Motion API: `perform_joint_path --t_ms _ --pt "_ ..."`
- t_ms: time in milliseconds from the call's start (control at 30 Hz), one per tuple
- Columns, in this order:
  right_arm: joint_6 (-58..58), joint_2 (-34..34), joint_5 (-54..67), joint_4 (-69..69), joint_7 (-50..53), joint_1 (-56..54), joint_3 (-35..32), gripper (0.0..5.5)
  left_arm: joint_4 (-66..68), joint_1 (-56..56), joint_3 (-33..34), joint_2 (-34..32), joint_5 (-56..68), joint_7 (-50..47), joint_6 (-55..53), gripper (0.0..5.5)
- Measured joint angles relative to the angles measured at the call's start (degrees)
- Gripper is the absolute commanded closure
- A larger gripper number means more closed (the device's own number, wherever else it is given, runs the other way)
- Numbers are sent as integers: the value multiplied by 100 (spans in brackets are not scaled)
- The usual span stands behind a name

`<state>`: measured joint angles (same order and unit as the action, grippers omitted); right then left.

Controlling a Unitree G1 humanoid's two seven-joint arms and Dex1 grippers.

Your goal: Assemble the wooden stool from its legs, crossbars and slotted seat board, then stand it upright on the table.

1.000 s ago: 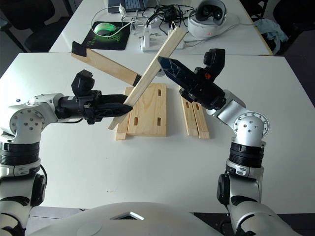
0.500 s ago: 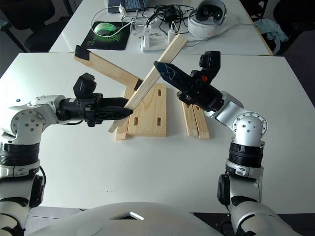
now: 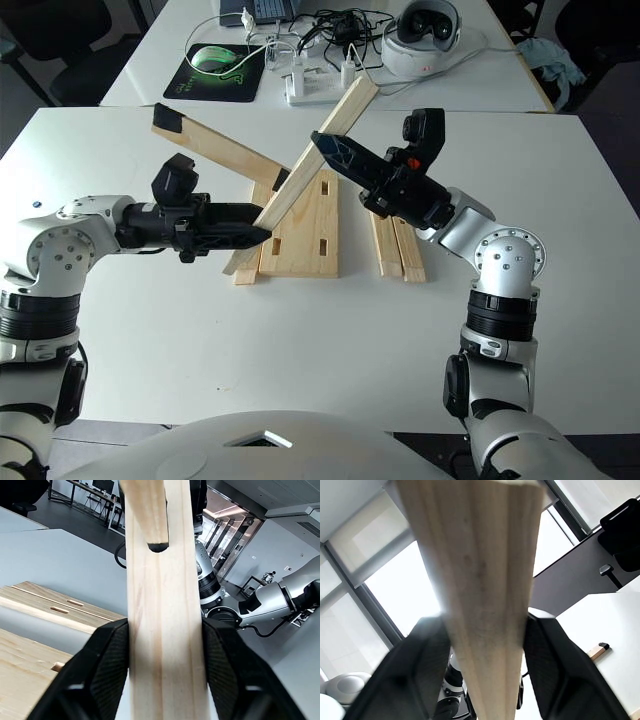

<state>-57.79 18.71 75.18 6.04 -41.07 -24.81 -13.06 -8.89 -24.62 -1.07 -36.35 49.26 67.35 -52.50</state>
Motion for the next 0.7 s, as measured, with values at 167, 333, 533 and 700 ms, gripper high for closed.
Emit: perform_joint_path --t_ms 167,333,533,700 --pt "9 -13 7 -1 2 15 -17 341 6 13 -1 -81 -91 9 37 199" --pt "91 -37 -2 -32 5 65 -123 341 139 139 -20 -257 -258 48 56 121" --pt "260 92 -180 -45 -155 109 -182 341 394 643 100 -752 -376 320 38 77" --pt "634 488 -830 -226 -723 146 -159 341 791 918 595 -1150 -417 466 150 77"
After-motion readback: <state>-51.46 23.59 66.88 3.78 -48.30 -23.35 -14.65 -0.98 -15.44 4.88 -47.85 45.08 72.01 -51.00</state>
